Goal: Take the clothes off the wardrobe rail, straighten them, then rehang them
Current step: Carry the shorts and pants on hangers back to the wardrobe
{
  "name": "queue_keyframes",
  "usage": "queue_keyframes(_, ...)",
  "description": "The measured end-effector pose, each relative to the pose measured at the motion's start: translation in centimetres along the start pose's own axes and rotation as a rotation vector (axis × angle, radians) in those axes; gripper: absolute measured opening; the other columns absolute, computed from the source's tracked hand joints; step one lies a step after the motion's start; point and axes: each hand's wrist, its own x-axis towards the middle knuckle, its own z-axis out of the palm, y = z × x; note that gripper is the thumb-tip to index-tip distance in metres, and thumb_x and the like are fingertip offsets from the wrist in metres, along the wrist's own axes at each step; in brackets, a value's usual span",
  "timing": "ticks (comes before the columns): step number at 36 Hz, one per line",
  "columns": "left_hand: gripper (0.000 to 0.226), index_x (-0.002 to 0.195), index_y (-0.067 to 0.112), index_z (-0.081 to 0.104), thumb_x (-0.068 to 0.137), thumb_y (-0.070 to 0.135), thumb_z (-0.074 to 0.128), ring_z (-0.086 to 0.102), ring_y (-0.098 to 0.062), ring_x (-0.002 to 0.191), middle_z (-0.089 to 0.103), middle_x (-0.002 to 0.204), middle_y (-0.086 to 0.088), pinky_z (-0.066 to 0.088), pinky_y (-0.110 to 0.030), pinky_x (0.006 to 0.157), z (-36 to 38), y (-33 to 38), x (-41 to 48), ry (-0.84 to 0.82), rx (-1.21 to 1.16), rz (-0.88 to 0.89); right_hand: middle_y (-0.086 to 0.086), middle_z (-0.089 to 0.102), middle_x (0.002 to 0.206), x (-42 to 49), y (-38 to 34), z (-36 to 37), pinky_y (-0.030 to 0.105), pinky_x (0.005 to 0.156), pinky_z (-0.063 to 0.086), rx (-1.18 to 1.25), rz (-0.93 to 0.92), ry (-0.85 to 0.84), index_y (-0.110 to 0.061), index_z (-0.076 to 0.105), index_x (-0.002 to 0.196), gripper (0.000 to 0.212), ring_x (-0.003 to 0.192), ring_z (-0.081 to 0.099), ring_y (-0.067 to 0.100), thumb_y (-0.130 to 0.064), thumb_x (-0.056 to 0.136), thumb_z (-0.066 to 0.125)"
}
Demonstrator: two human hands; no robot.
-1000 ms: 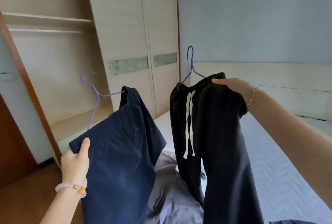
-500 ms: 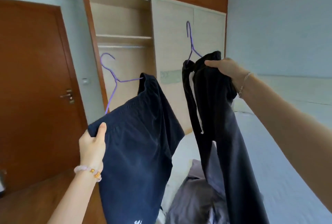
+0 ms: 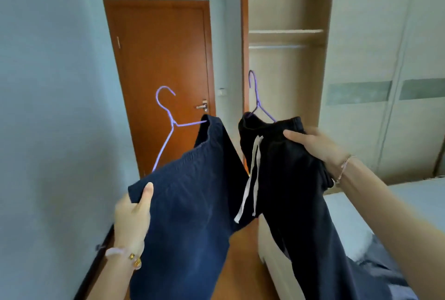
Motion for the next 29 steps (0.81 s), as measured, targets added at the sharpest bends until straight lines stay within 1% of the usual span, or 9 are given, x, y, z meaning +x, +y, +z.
queue_keyframes(3,0.029,0.095,0.014,0.063,0.093,0.042,0.056,0.062,-0.025,0.092,0.065,0.083,0.002,0.051,-0.045,0.09,-2.5,-2.6,1.8,0.07,0.035,-0.068,-0.007,0.072,0.062,1.8,1.8,4.6,0.014,0.051,0.051,0.05,-0.009,-0.126,-0.009,0.067,0.084,0.014,0.057,0.068,0.005,-0.019,0.09,0.059)
queue_keyframes(5,0.035,0.093,0.013,0.064,0.092,0.046,0.056,0.062,-0.028,0.084,0.065,0.079,-0.003,0.053,-0.046,0.082,-3.9,-4.2,3.2,0.111,0.059,-0.108,-0.006,0.073,0.067,3.3,3.4,7.6,0.015,0.055,0.052,0.058,-0.004,-0.198,-0.009,0.067,0.086,0.013,0.063,0.07,0.007,-0.018,0.09,0.058)
queue_keyframes(8,0.021,0.081,0.021,0.059,0.095,0.036,0.055,0.059,-0.029,0.083,0.062,0.083,-0.007,0.051,-0.045,0.084,-5.3,-5.8,5.1,0.2,0.076,-0.113,0.003,0.074,0.085,6.0,6.4,12.0,0.026,0.075,0.056,0.066,0.016,-0.24,-0.008,0.069,0.088,0.013,0.078,0.07,0.018,-0.018,0.089,0.06)
queue_keyframes(9,0.019,0.081,0.023,0.057,0.096,0.034,0.055,0.058,-0.028,0.085,0.06,0.083,-0.007,0.051,-0.046,0.085,-5.6,-6.2,5.8,0.224,0.089,-0.114,0.008,0.073,0.091,7.0,7.6,13.4,0.032,0.083,0.054,0.072,0.027,-0.249,-0.007,0.069,0.089,0.015,0.084,0.069,0.022,-0.018,0.088,0.061)
queue_keyframes(11,0.014,0.09,0.021,0.058,0.096,0.033,0.055,0.059,-0.029,0.089,0.061,0.085,-0.004,0.051,-0.047,0.087,-6.0,-7.3,7.3,0.263,0.126,-0.118,0.009,0.073,0.09,9.0,10.0,16.0,0.036,0.086,0.051,0.08,0.04,-0.27,-0.007,0.07,0.086,0.014,0.085,0.068,0.023,-0.018,0.087,0.062)
queue_keyframes(13,0.013,0.1,0.019,0.058,0.096,0.031,0.055,0.059,-0.028,0.092,0.061,0.084,0.001,0.049,-0.041,0.085,-6.3,-8.5,8.8,0.301,0.147,-0.124,-0.001,0.074,0.08,10.9,12.3,18.2,0.028,0.08,0.053,0.072,0.041,-0.305,-0.013,0.071,0.083,0.011,0.078,0.069,0.015,-0.017,0.087,0.062)
queue_keyframes(17,0.015,0.101,0.019,0.058,0.095,0.032,0.056,0.059,-0.026,0.091,0.06,0.084,0.007,0.049,-0.039,0.081,-5.8,-10.2,12.7,0.346,0.192,-0.171,-0.013,0.072,0.065,15.2,16.0,22.0,0.01,0.057,0.048,0.075,0.056,-0.378,-0.014,0.068,0.081,0.012,0.064,0.067,-0.001,-0.011,0.089,0.06)
queue_keyframes(22,0.015,0.083,0.025,0.062,0.093,0.035,0.058,0.064,-0.03,0.091,0.067,0.087,-0.002,0.053,-0.05,0.089,-4.2,-11.7,17.7,0.356,0.269,-0.207,-0.004,0.075,0.075,19.9,18.5,24.3,0.011,0.057,0.048,0.051,0.069,-0.449,-0.01,0.07,0.093,0.011,0.072,0.071,0.008,-0.013,0.088,0.061)
queue_keyframes(29,0.02,0.075,0.032,0.057,0.094,0.029,0.057,0.061,-0.018,0.082,0.064,0.083,0.004,0.051,-0.043,0.082,-0.6,-12.5,25.4,0.317,0.28,-0.215,-0.005,0.074,0.07,28.8,18.5,25.7,0.013,0.055,0.051,0.036,0.043,-0.412,-0.009,0.068,0.09,0.011,0.069,0.071,0.014,-0.015,0.088,0.06)
